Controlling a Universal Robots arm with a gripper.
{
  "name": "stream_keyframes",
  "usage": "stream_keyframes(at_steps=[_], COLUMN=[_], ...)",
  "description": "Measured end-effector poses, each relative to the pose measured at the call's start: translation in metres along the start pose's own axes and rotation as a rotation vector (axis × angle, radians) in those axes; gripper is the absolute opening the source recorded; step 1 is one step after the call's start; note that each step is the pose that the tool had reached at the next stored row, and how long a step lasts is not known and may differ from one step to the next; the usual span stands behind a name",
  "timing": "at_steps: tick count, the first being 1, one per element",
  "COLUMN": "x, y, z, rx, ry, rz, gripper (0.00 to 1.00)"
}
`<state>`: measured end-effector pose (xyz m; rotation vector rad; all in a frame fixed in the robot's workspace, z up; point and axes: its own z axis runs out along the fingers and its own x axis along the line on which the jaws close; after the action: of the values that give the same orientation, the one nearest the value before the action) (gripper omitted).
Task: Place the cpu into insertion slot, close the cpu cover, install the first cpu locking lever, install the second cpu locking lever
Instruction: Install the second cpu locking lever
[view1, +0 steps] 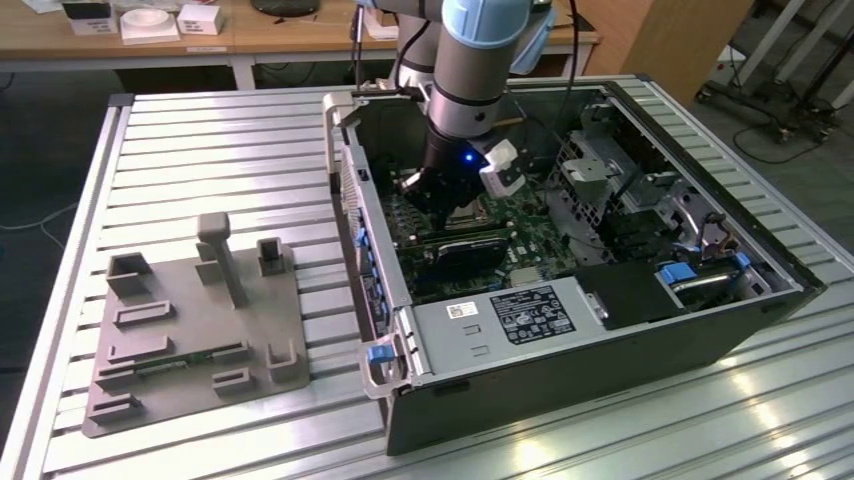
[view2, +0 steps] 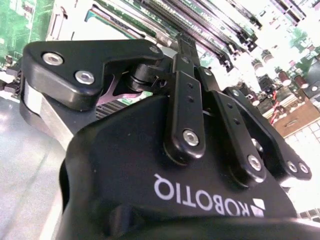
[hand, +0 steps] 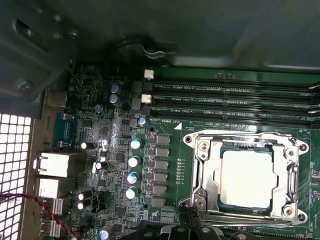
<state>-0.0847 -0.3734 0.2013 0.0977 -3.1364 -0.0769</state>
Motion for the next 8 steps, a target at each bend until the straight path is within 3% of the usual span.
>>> stream_keyframes(at_steps=[8], x=[-0.0002], y=[0.0004], z=[0.0004], rx=[-0.0099], ry=[-0.0002], rz=[0.0], gripper=[0.1])
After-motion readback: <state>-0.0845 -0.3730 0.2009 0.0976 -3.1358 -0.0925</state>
